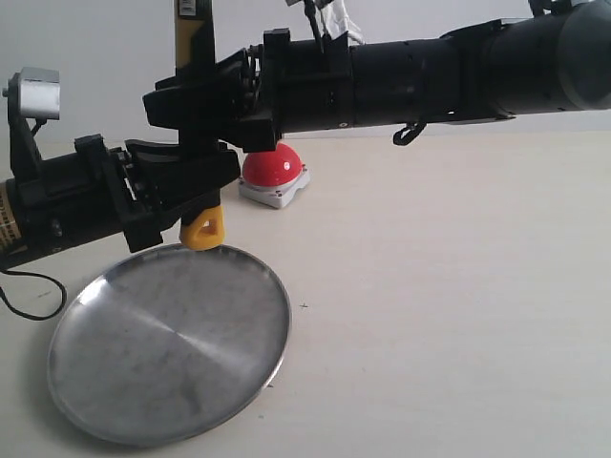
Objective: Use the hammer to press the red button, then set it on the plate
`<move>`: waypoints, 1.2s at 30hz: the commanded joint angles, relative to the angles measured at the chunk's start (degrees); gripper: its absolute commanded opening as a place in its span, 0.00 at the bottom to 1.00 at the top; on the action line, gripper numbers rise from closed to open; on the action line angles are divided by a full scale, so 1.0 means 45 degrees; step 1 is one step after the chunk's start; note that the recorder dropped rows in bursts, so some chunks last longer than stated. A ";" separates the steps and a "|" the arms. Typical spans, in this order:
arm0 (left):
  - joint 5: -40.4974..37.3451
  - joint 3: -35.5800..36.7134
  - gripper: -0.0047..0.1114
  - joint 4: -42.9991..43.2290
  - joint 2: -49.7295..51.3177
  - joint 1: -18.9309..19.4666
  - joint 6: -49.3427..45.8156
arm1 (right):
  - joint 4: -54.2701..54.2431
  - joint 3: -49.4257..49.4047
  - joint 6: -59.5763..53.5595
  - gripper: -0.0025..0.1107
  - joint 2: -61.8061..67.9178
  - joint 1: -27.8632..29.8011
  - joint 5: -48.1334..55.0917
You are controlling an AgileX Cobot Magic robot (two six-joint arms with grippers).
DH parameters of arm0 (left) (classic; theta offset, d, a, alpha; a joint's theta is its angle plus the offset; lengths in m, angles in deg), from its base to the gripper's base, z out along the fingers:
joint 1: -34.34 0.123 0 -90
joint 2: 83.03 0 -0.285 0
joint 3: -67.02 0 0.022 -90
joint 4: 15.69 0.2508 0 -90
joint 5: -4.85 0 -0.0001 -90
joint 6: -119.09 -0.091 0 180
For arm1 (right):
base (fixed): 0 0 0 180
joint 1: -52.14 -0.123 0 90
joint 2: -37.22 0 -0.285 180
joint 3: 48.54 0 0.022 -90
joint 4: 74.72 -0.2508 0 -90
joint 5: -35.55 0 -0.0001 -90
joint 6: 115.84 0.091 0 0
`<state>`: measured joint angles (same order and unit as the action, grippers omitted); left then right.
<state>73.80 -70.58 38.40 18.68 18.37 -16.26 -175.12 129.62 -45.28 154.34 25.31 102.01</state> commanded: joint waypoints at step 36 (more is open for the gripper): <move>-0.0837 -0.0142 0.19 -0.0214 -0.0129 0.0011 0.0493 | 0.0621 0.1991 0.2786 0.02 -0.1188 0.0188 -0.9001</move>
<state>73.01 -70.94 37.44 18.44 18.37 -14.43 -171.14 137.39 -34.17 151.96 25.55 63.38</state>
